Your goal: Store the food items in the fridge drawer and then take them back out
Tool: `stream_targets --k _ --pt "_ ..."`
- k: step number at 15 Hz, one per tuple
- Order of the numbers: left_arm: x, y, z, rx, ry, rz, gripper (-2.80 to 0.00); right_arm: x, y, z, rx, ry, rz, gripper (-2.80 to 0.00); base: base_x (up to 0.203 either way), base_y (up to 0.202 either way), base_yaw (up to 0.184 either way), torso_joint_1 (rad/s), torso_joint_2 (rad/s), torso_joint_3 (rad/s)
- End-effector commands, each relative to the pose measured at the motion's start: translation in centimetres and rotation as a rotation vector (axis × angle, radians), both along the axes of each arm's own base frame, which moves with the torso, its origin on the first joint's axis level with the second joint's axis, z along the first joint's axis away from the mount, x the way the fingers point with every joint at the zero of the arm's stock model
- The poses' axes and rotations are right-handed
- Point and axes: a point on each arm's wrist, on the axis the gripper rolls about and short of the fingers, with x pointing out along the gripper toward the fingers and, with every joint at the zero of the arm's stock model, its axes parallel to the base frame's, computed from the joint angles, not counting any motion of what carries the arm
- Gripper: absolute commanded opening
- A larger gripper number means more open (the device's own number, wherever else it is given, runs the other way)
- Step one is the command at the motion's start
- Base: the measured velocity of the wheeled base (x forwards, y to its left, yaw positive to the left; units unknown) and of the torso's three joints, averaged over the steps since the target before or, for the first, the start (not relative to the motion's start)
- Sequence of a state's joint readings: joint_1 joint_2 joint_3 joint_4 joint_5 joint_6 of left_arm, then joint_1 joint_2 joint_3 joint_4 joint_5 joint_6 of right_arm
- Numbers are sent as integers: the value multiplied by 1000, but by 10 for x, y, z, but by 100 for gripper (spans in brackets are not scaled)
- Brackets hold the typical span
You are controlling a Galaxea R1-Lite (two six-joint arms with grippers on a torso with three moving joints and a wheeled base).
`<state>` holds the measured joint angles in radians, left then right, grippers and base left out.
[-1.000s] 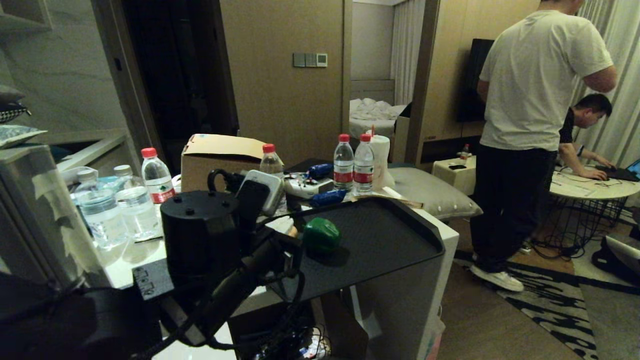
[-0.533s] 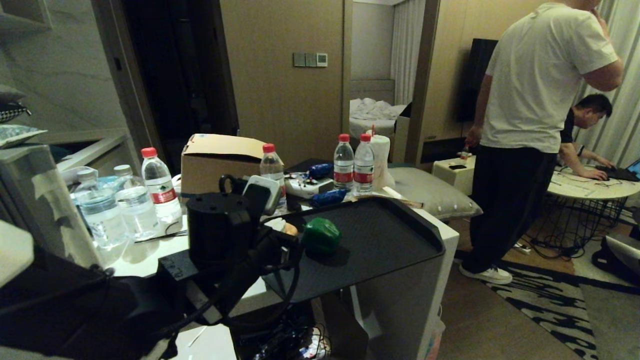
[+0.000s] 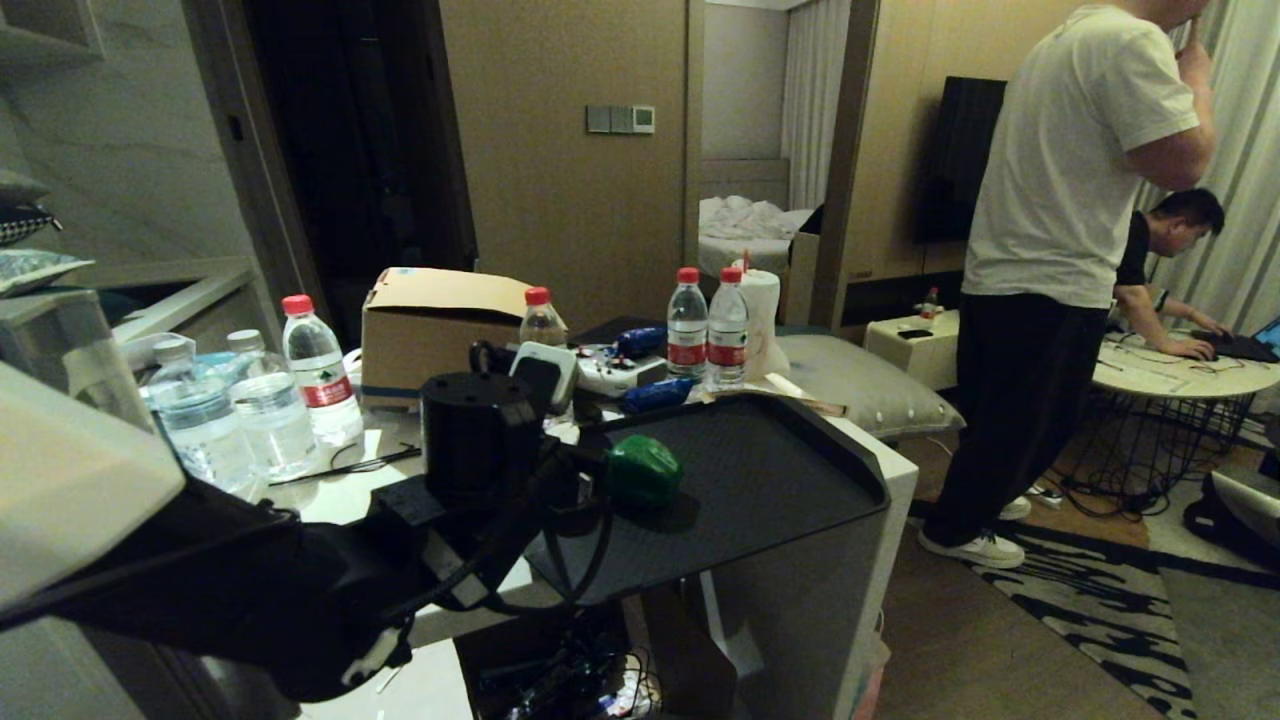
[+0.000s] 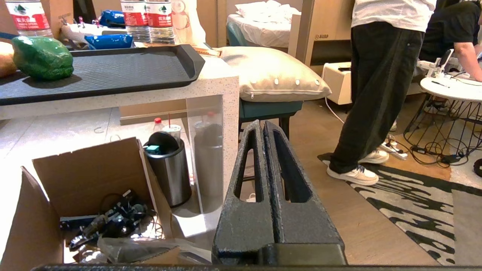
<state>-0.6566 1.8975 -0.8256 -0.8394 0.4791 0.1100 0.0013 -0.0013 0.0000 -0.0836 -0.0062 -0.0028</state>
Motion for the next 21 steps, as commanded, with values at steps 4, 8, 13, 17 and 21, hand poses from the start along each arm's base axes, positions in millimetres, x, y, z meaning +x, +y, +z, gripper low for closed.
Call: stream_targets --k 4,8,13,17,21 --pt "16 -3 -8 8 2 39 -172 2 0 -8 9 30 -4 -280 0 0 0 0 0 0" --pt "24 -7 -11 10 -6 70 0 2 0 -8 15 30 -3 -280 0 0 0 0 0 0" --pt "34 -12 -22 31 1 118 0 2 0 -8 15 30 -3 -280 0 0 0 0 0 0" --pt "47 -8 -29 32 -1 151 0 2 0 -8 15 30 -3 -280 0 0 0 0 0 0" --pt "54 -2 -35 40 11 166 0 2 0 -8 15 30 -3 -280 0 0 0 0 0 0"
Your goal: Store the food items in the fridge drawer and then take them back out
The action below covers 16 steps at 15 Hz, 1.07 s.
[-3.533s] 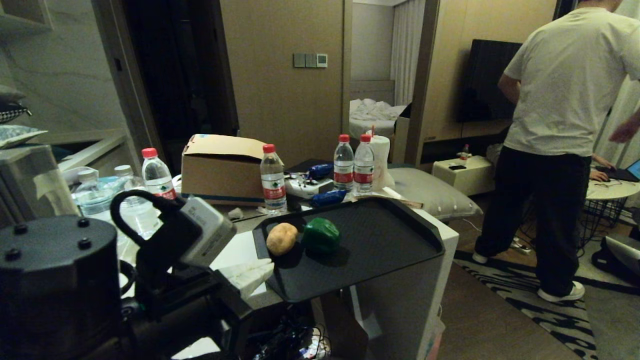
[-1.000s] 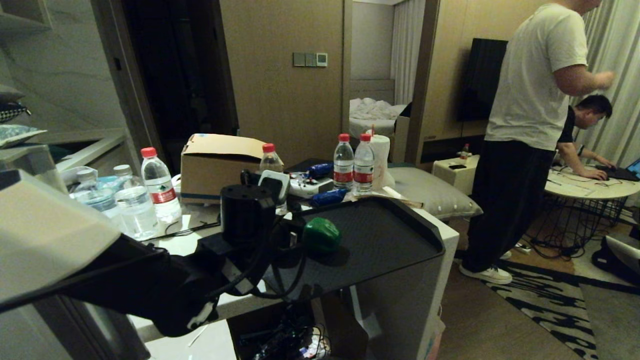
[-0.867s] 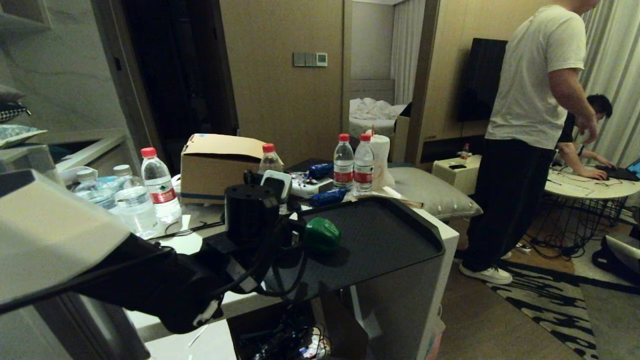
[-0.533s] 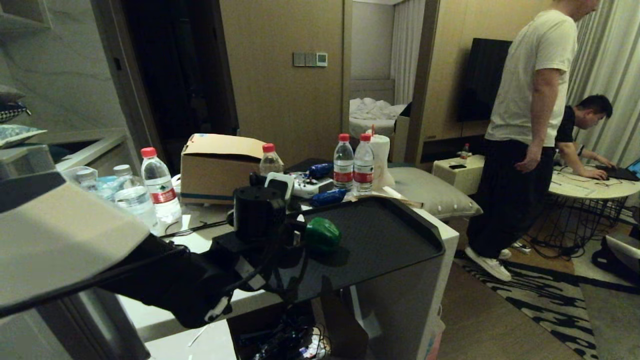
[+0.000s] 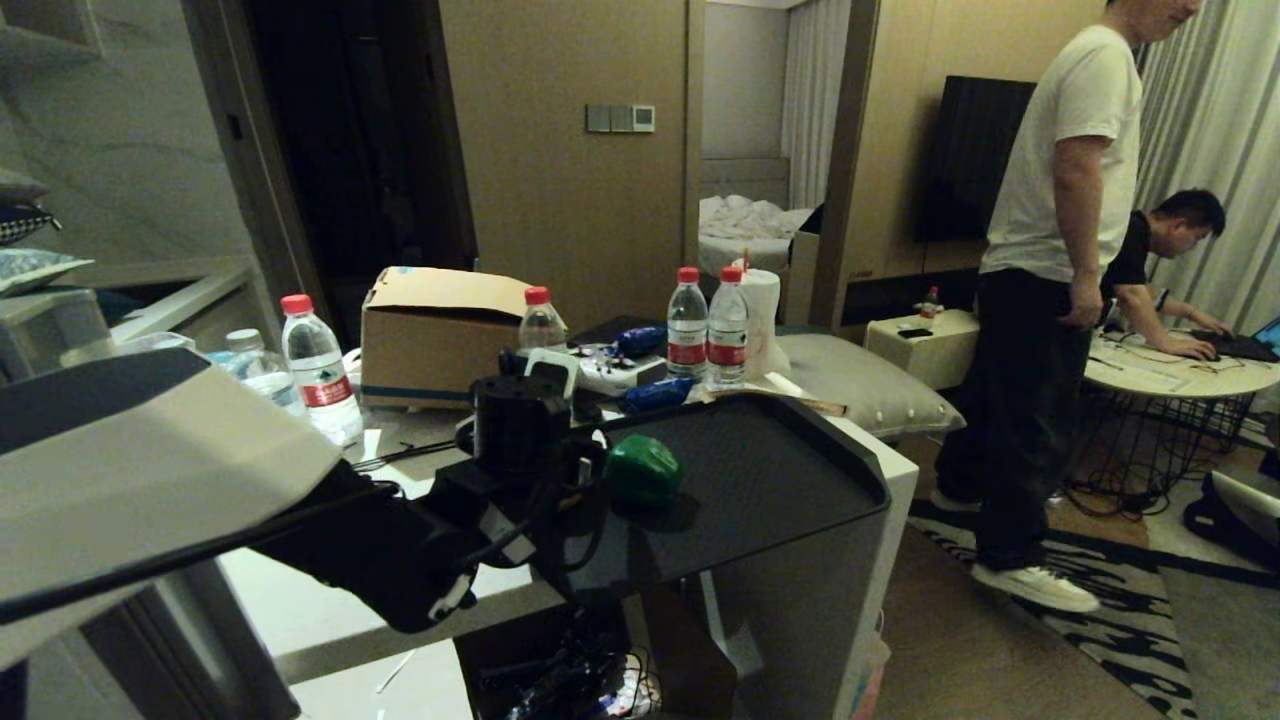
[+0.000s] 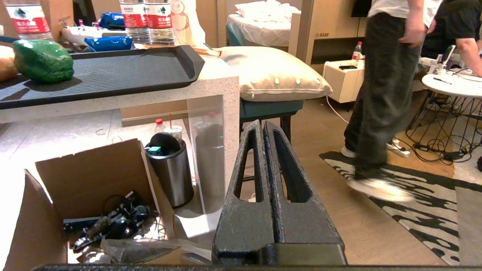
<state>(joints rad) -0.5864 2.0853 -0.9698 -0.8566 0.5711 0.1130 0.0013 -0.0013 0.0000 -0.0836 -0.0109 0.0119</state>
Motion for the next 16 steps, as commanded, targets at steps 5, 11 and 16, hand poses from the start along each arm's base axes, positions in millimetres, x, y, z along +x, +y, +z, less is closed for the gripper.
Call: stream_targets --k 5,11,16 --pt "12 7 -12 6 8 34 0 2 0 -8 3 30 1 -280 0 0 0 0 0 0" --pt "21 18 -18 6 15 54 0 2 0 -8 3 30 -1 -280 0 0 0 0 0 0" --pt "17 24 -26 27 47 61 0 2 0 -8 3 30 -1 -280 0 0 0 0 0 0"
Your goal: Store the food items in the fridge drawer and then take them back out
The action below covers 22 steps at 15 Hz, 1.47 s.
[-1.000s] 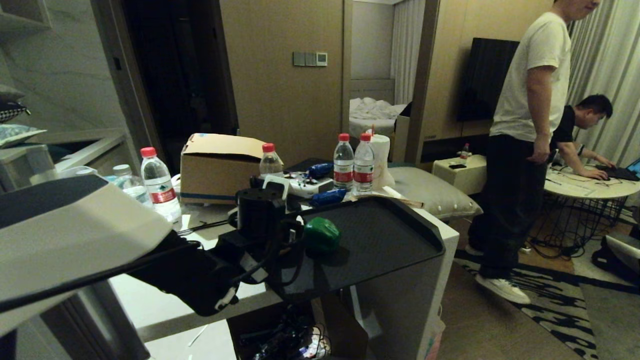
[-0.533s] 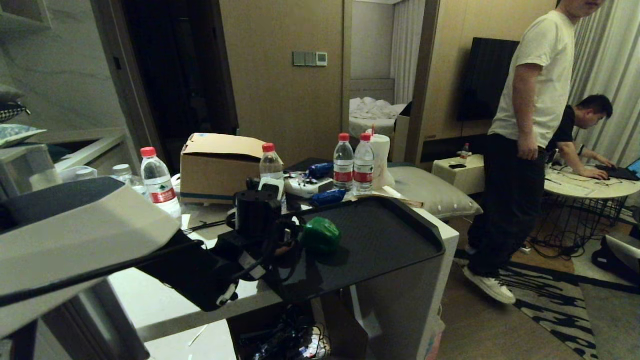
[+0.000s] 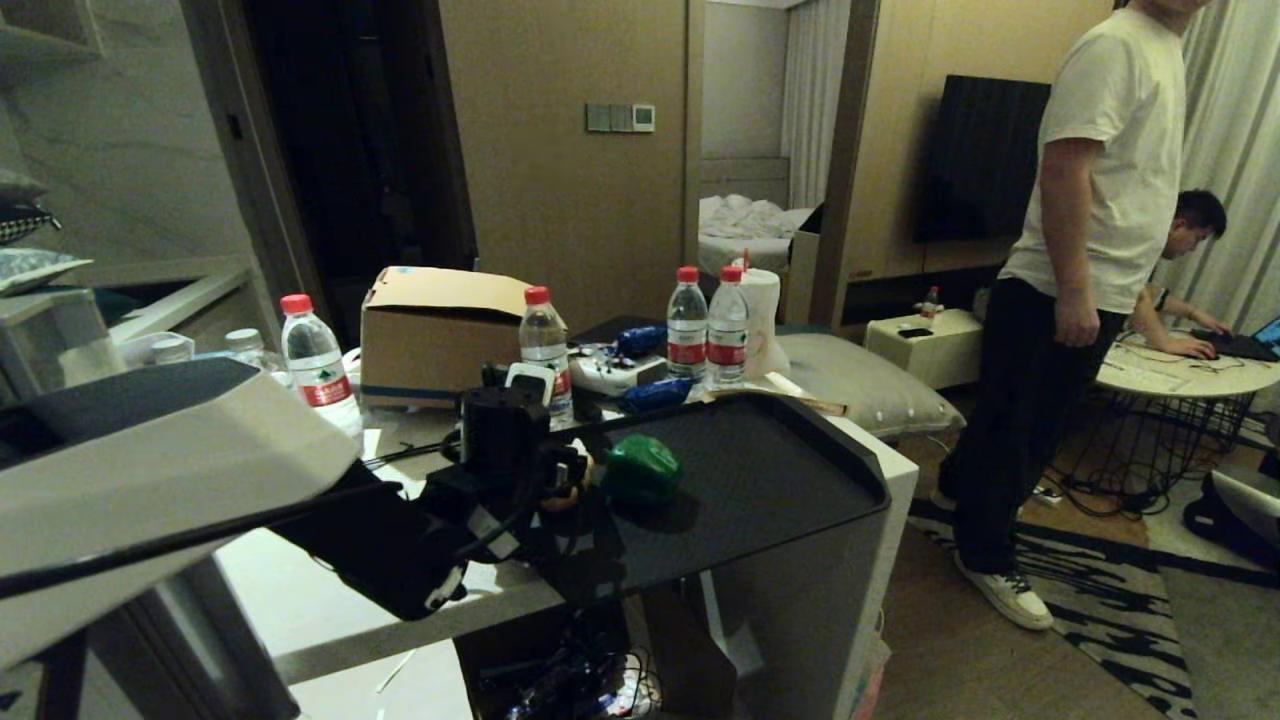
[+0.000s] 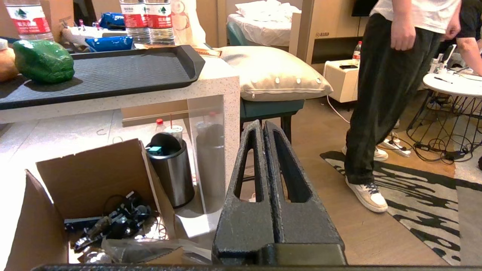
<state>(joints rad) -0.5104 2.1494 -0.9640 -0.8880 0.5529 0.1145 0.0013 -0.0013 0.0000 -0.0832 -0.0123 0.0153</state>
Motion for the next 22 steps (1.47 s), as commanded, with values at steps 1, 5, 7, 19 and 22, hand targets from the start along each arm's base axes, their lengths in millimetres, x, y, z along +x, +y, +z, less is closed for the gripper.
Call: stream_targets --k 1,5,7,19,22 --pt "-4 2 -2 11 13 1 0 2 0 -8 0 29 1 -280 0 0 0 0 0 0" --pt "-20 8 -10 36 64 -31 0 2 0 -8 0 29 0 -280 0 0 0 0 0 0" --pt "-21 6 -8 25 49 -42 0 2 0 -8 0 29 1 -280 0 0 0 0 0 0" --pt "-37 2 -23 67 114 -70 0 2 0 -8 0 29 1 -280 0 0 0 0 0 0" --pt "-37 2 -27 73 125 -70 0 2 0 -8 0 29 0 -280 0 0 0 0 0 0"
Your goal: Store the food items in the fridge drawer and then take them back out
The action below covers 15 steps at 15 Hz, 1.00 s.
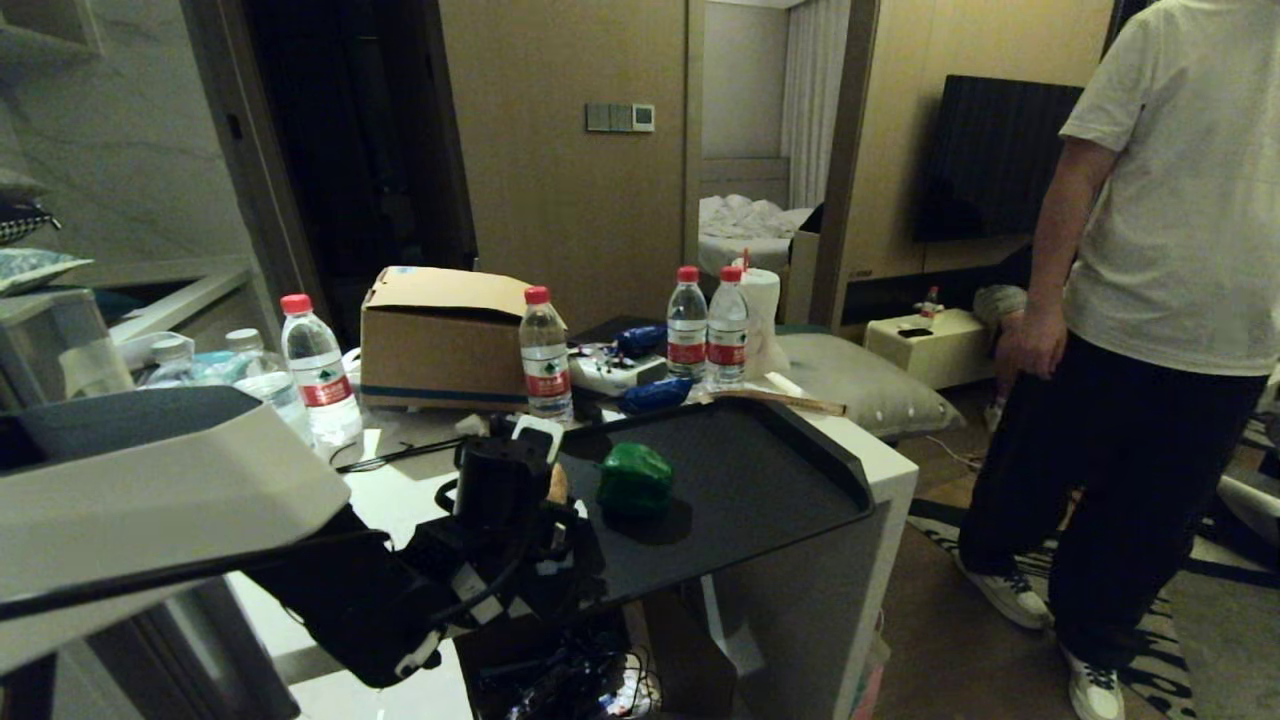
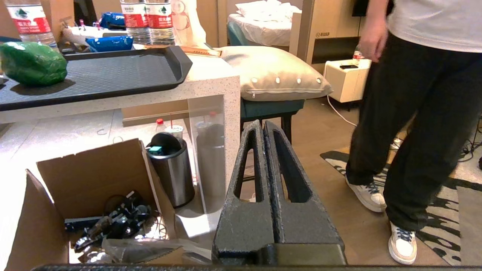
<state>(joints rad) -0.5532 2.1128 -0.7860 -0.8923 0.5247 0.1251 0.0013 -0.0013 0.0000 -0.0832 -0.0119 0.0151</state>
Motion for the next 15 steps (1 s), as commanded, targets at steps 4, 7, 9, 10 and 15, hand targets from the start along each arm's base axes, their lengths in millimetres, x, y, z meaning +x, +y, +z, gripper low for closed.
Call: stream_targets --k 4,7,9,10,15 --pt "1 -1 -1 -1 -2 2 0 2 0 -8 0 29 0 -280 0 0 0 0 0 0" --pt "1 -1 -2 2 0 2 -280 2 0 -8 0 29 0 -280 0 0 0 0 0 0" --pt "1 -2 -3 1 -1 0 -280 2 0 -8 0 29 0 -280 0 0 0 0 0 0" --pt "1 -2 -2 0 -4 0 -280 2 0 -8 0 29 0 -280 0 0 0 0 0 0" --pt "-2 0 11 -23 -35 -3 -280 2 0 -8 0 29 1 -280 0 0 0 0 0 0"
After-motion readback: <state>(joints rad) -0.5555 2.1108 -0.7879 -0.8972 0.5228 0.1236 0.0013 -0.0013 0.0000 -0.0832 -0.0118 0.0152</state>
